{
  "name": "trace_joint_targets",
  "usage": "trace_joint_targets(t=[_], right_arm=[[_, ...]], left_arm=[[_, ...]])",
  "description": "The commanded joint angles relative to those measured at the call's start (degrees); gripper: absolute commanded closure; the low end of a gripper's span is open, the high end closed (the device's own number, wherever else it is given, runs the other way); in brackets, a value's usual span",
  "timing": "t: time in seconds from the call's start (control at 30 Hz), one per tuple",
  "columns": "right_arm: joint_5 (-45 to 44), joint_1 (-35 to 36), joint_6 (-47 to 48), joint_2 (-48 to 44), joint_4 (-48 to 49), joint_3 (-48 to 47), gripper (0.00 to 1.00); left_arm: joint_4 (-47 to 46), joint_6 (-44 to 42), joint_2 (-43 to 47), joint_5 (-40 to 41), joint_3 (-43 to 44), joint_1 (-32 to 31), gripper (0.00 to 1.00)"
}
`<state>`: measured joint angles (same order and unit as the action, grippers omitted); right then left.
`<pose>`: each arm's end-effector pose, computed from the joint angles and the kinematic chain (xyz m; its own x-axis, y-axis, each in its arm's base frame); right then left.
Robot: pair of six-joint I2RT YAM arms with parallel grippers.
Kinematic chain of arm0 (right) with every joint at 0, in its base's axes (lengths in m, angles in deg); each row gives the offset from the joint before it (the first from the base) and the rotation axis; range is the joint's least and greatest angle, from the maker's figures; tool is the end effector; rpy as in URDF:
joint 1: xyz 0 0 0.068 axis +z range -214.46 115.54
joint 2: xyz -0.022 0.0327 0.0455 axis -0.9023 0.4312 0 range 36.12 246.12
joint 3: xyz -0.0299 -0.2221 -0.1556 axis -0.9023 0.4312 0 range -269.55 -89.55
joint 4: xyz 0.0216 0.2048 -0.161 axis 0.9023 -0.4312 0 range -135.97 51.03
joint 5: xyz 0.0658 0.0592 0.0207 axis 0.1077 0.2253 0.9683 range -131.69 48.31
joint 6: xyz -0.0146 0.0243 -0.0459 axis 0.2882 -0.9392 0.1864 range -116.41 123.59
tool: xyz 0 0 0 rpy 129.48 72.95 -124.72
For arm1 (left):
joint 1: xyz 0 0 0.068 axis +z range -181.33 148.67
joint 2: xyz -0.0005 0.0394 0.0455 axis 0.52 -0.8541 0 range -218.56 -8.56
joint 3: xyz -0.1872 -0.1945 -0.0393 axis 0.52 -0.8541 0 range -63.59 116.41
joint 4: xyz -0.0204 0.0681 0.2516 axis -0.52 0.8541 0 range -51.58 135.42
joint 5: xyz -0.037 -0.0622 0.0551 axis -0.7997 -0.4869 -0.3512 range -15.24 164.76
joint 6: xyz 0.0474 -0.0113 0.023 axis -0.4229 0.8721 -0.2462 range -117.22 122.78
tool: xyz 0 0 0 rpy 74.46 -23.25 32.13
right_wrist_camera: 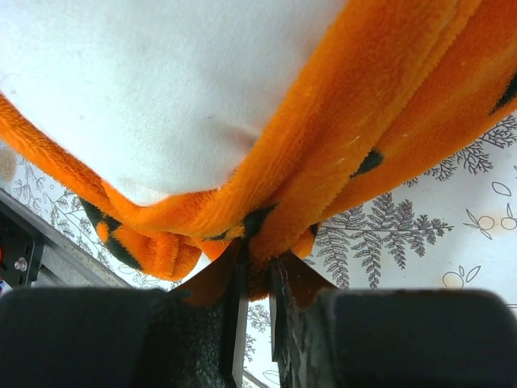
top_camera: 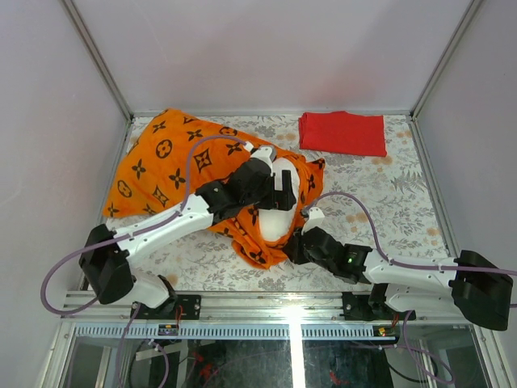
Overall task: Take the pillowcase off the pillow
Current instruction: Remove the pillow from the pillowcase.
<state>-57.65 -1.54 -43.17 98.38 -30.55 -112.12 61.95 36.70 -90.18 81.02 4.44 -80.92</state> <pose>0.1071 0.1883 0.1806 -0.7075 0.1547 -0.6896 -0.3410 0.7799 0.5248 0.2111 -0.2419 0.3094 -0.7155 -0.0151 -0.6984 0.3630 0.8462 -0.3902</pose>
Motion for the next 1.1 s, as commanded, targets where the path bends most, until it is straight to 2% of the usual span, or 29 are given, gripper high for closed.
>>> trace_joint_targets(t=[0.0, 0.1, 0.5, 0.67, 0.7, 0.77, 0.8, 0.87, 0.9, 1.07], right_arm=[[-2.7, 0.4, 0.3, -0.2, -5.5, 0.9, 0.82], [-3.0, 0.4, 0.2, -0.8, -5.6, 1.3, 0.82], [-3.3, 0.4, -0.3, -2.2, -5.7, 3.0, 0.82], [-3.5, 0.4, -0.1, -2.0, -5.6, 3.0, 0.82], [-3.5, 0.4, -0.1, -1.9, -5.5, 2.9, 0.82], [-3.5, 0.4, -0.2, -1.7, -5.5, 2.9, 0.82], [-3.4, 0.5, -0.1, -1.7, -5.6, 2.9, 0.82], [-3.4, 0.4, -0.3, -1.7, -5.8, 2.9, 0.82], [-3.4, 0.4, -0.2, -1.8, -6.0, 2.9, 0.82], [-4.0, 0.4, -0.5, -3.3, -7.0, 3.0, 0.82]], left_arm=[[-9.4, 3.3, -4.3, -2.8, -1.3, -0.4, 0.0], [-7.0, 3.0, -9.0, 0.8, -0.2, -0.3, 0.0], [5.6, 3.6, -23.5, 27.3, 1.7, -0.7, 0.0], [7.7, 3.3, -26.2, 32.2, 1.1, -0.9, 0.0], [7.7, 3.0, -26.6, 32.4, 1.0, -0.8, 0.04], [6.8, 1.7, -27.1, 31.5, 0.5, -0.8, 0.23], [6.3, 0.9, -27.5, 30.8, 0.5, -0.7, 0.39], [6.0, 0.5, -28.4, 29.4, 0.5, -0.5, 0.91], [5.9, 0.6, -28.5, 29.1, 0.6, -0.3, 0.99], [4.7, 0.2, -26.4, 25.5, 1.3, 1.8, 1.0]])
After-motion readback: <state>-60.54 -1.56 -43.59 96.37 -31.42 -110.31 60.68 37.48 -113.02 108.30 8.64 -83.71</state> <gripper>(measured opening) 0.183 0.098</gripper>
